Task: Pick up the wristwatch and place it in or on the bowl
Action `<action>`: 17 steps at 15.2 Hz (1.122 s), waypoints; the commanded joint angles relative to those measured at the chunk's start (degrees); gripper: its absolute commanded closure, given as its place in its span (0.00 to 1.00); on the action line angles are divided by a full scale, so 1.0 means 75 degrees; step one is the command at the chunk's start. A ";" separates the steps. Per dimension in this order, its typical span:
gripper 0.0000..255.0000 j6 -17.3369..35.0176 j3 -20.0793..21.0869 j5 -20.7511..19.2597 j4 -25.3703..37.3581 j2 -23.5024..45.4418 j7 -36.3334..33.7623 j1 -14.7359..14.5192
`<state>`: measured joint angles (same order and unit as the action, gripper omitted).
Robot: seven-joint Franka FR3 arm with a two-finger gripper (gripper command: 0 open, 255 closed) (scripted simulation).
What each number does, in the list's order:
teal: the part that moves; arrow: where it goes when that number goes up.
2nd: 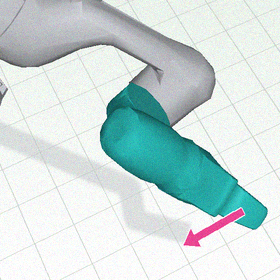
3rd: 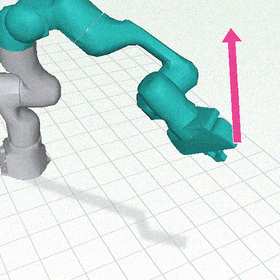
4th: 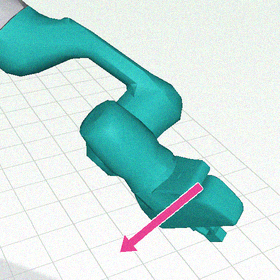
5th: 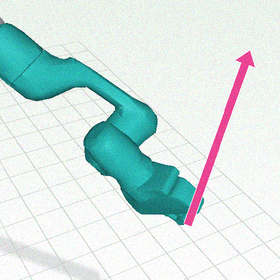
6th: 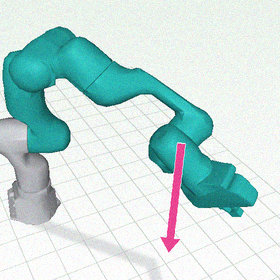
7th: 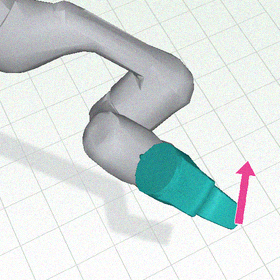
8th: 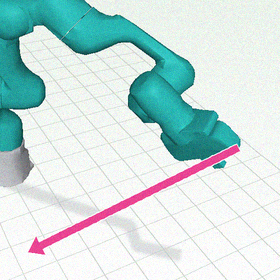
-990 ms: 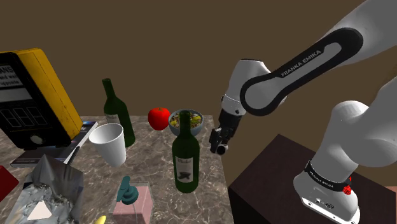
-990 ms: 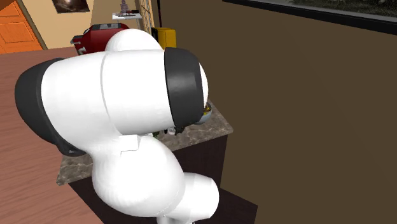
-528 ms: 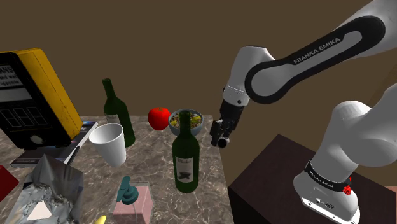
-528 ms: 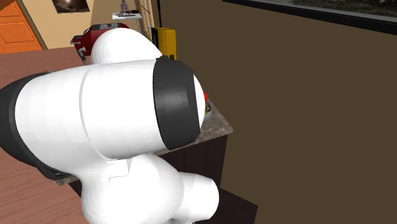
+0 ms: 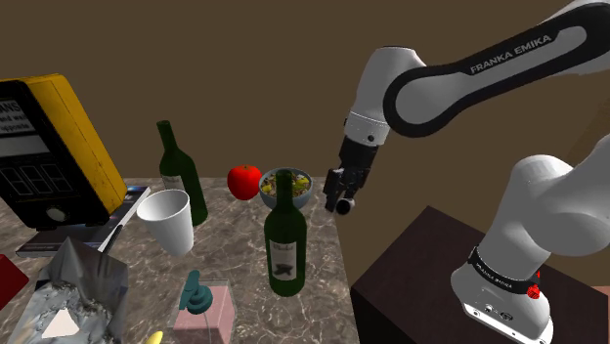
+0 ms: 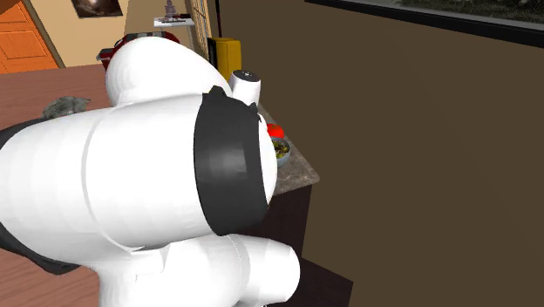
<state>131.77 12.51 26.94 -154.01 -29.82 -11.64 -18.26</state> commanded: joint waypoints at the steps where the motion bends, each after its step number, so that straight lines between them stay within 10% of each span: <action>1: 1.00 -0.0235 -0.0015 -0.0071 0.0123 -0.0116 -0.0081 0.0027; 17: 1.00 -0.0618 -0.0906 -0.1014 0.4495 0.4218 0.0982 0.0997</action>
<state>127.69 6.07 19.69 -122.96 -0.44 -4.69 -11.14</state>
